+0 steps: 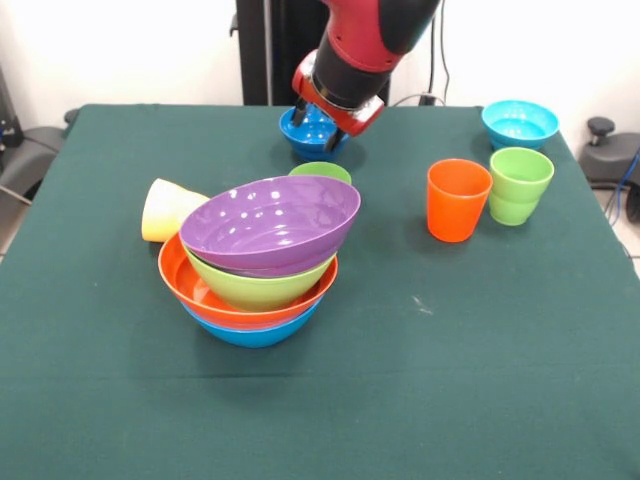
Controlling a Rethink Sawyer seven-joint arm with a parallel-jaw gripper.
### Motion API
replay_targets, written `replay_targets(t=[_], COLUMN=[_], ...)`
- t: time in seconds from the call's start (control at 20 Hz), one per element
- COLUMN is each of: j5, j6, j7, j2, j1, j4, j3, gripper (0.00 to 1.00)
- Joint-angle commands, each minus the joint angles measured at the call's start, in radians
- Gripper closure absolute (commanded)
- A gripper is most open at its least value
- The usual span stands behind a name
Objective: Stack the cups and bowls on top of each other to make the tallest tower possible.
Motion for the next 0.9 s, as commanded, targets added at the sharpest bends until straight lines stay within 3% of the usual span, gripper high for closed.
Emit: replay_targets(t=[0.05,0.9], j5=[0.037,0.117], j6=[-0.060,-0.147], j7=[0.208,0.226], j2=[0.025,0.107], j1=[0.028,0.038], j4=[0.068,0.051], j3=[0.083,0.120], gripper=[0.00,0.00])
